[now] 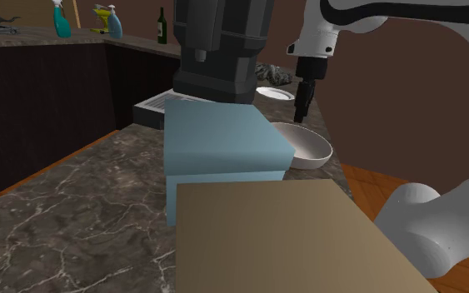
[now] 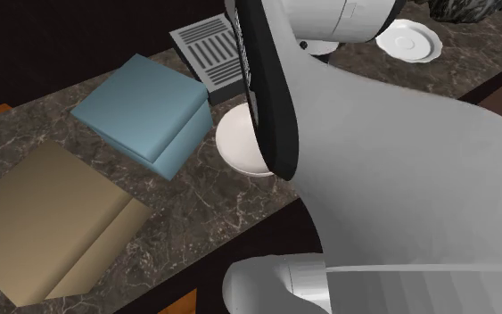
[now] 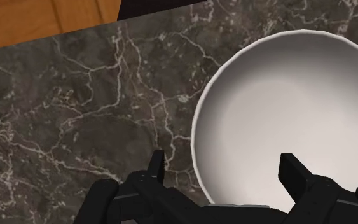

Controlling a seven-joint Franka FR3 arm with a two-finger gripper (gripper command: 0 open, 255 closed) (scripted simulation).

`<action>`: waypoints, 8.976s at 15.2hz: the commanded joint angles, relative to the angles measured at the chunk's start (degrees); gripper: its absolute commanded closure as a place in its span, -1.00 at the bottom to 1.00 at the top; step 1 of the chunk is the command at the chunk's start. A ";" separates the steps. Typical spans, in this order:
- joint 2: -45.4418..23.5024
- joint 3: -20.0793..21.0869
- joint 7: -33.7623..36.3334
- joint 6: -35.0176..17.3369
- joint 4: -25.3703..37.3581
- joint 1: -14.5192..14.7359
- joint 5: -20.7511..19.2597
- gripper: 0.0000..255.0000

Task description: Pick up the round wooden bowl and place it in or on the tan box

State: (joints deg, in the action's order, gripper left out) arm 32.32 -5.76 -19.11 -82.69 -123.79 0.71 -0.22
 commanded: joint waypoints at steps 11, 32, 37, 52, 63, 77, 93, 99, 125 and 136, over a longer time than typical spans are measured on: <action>-1.67 -2.08 -3.19 -3.97 -3.12 -0.18 -0.20 -1.00; -2.43 -1.96 -3.05 0.52 2.13 -0.05 -0.02 1.00; -3.39 -1.89 -2.95 4.24 6.82 0.06 0.14 1.00; -8.11 -1.95 -2.78 15.66 22.92 0.43 0.72 1.00; -13.66 -2.34 -2.87 24.82 37.60 0.67 1.35 1.00; -9.57 6.80 11.99 30.42 40.03 3.62 7.55 1.00; -9.01 25.81 40.36 29.97 44.20 7.19 20.51 1.00; -13.51 34.67 51.90 28.56 50.23 8.35 22.89 1.00; 0.12 32.33 43.55 14.02 21.63 9.66 24.79 1.00; -4.34 32.12 45.24 19.05 31.01 8.91 23.72 -1.00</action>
State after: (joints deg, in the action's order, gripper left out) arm 29.59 26.31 25.52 -65.21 -95.93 9.89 23.86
